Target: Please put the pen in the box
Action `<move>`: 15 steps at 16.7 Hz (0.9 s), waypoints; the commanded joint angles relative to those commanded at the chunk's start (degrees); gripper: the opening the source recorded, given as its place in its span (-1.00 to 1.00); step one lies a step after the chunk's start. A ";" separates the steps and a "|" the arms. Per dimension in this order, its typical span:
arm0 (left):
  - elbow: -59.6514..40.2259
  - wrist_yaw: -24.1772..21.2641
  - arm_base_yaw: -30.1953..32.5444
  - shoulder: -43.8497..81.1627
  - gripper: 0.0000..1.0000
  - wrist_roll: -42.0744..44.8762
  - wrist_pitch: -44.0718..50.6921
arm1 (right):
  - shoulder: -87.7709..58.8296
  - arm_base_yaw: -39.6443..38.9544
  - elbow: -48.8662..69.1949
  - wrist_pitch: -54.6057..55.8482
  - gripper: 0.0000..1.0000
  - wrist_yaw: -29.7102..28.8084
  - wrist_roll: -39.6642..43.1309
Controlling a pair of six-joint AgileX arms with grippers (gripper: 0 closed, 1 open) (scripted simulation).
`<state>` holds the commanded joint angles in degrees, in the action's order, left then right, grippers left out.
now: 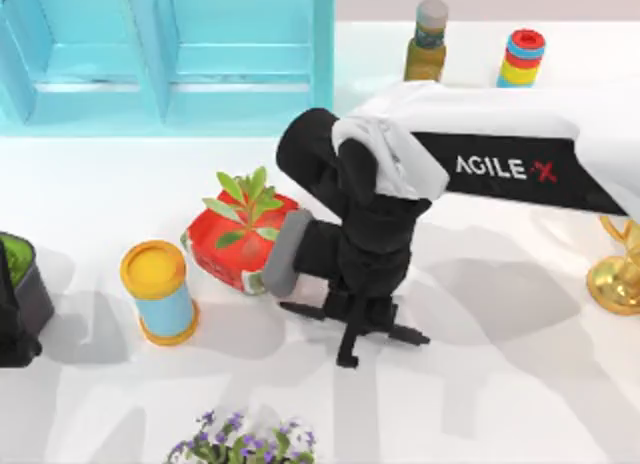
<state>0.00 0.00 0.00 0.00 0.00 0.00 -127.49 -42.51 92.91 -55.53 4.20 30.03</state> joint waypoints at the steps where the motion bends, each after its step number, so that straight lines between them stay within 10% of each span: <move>1: 0.00 0.00 0.00 0.00 1.00 0.00 0.00 | 0.25 0.07 1.02 -1.36 -1.00 0.13 -0.06; 15: 0.00 0.00 0.00 0.00 1.00 0.00 0.00 | 4.41 -0.03 14.62 -19.19 -1.00 -0.09 0.18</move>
<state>0.00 0.00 0.00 0.00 0.00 0.00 -123.08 -42.54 107.53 -74.72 4.11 30.21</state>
